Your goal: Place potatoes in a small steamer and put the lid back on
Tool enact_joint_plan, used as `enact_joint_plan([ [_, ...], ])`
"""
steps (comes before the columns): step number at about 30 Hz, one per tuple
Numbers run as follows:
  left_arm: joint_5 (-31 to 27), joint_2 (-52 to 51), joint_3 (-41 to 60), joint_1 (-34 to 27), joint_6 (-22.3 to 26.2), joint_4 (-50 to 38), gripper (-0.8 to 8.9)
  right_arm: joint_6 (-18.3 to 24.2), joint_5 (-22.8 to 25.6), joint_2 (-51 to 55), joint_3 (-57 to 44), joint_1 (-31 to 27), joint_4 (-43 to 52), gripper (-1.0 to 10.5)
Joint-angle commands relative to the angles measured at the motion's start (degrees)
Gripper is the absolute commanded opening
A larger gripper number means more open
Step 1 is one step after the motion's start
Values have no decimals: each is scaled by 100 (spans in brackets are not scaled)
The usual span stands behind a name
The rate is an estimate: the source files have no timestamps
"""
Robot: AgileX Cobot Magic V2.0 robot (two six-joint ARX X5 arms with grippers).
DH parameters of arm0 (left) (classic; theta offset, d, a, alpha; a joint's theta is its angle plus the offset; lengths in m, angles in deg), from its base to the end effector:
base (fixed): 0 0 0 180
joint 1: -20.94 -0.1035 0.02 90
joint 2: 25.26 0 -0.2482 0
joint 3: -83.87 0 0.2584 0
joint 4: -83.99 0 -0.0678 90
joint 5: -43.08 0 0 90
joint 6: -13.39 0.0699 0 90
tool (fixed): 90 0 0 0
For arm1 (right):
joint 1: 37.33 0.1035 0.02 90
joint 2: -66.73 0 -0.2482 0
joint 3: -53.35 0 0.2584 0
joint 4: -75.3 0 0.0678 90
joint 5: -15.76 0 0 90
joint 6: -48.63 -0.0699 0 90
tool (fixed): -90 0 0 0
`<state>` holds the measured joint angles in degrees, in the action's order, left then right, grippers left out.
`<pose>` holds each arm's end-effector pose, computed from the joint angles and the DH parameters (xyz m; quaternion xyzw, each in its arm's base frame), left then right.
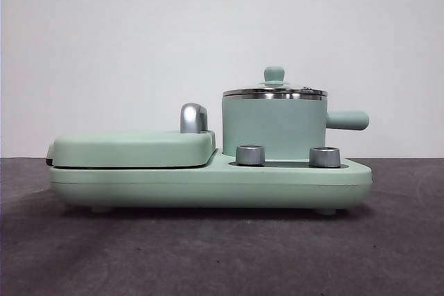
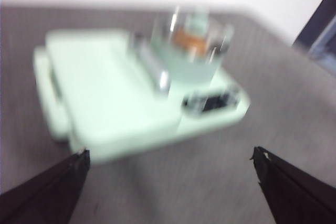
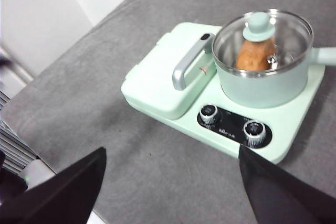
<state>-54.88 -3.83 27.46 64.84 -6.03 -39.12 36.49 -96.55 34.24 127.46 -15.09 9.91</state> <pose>0.0988 -0.0816 0.2912 -0.0756 0.2195 -0.2697 0.9345 0.1057 0.0719 0.3551 0.0959 0.2440 0.3471 0.9004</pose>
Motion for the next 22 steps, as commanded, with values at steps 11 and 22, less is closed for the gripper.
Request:
enact_joint_plan([
  [11, -15, 31, 153, 33, 201, -358, 20, 247, 116, -455, 37, 39, 227, 10],
  [22, -15, 50, 153, 33, 203, -446, 35, 214, 190, -435, 42, 39, 330, 10],
])
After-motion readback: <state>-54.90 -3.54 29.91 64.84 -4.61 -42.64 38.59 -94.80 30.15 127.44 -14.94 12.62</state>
